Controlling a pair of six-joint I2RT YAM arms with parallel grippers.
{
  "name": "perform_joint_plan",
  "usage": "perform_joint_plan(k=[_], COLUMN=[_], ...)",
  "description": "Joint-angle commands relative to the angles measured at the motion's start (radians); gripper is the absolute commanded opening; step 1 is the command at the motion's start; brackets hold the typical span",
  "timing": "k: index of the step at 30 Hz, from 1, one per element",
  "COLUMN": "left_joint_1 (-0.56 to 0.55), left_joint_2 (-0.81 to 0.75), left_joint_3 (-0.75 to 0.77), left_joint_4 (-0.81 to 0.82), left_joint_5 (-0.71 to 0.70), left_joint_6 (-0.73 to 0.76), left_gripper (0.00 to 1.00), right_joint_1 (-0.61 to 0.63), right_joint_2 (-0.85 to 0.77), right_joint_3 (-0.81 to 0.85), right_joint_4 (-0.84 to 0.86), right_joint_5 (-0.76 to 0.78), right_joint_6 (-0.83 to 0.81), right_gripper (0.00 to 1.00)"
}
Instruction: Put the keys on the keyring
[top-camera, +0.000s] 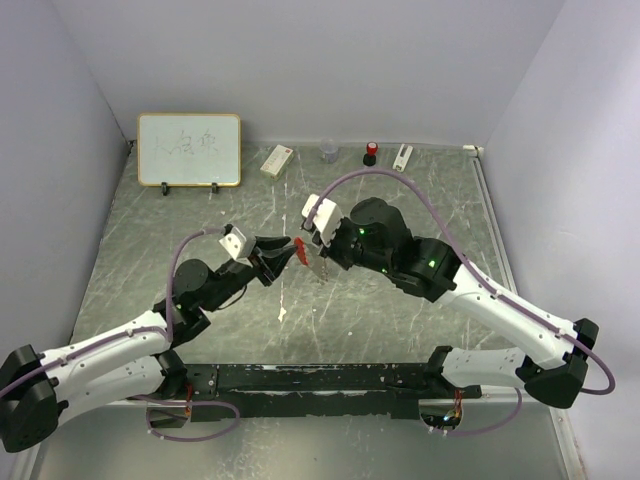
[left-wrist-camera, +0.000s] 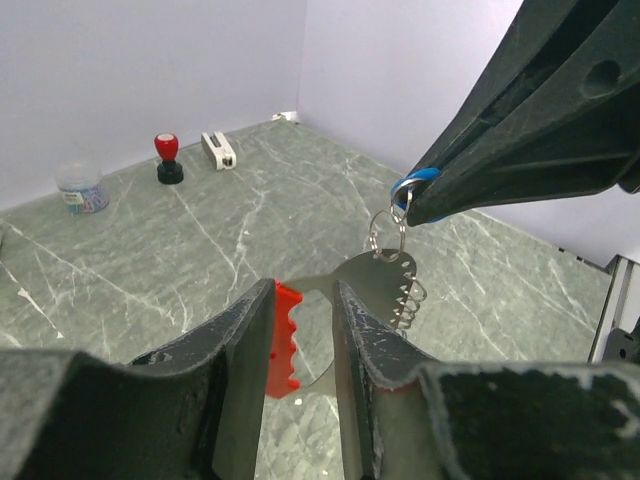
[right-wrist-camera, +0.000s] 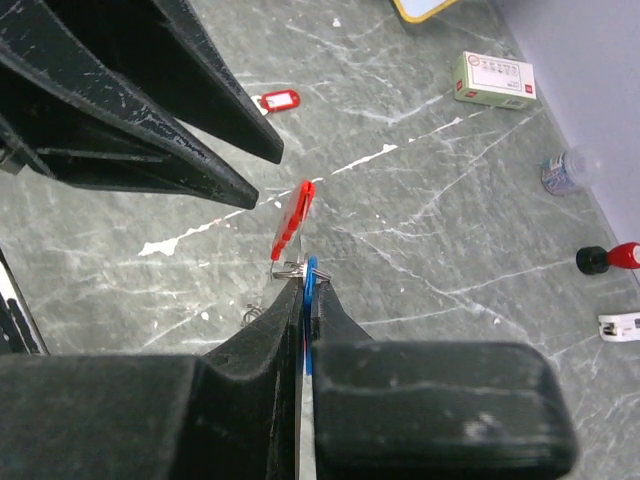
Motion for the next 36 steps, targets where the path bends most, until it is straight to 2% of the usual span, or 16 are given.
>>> perform_joint_plan(k=[1, 11, 23, 36], left_joint_1=[0.013, 0.026, 0.041, 0.047], left_joint_2=[0.004, -0.025, 0.064, 0.096], left_joint_3=[0.044, 0.045, 0.075, 0.080], left_joint_4=[-0.022, -0.037, -0.018, 0.035], left_joint_5=[0.048, 0.072, 0.341, 0.429], left_joint_6=[0.033, 0.043, 0.068, 0.078], left_gripper=[0.39, 0.38, 0.36, 0.38], right_joint_1=[-0.009, -0.020, -0.023, -0.024], right_joint_2=[-0.003, -0.007, -0.057, -0.055], right_joint_3=[0.039, 0.028, -0.001, 0.001], right_joint_4=[-0.038, -0.089, -0.083, -0.112], right_joint_5=[-0.050, -0.109, -0.167, -0.195], right_joint_6=[-0.076, -0.154, -0.220, -0.233], right_gripper=[0.00, 0.00, 0.00, 0.00])
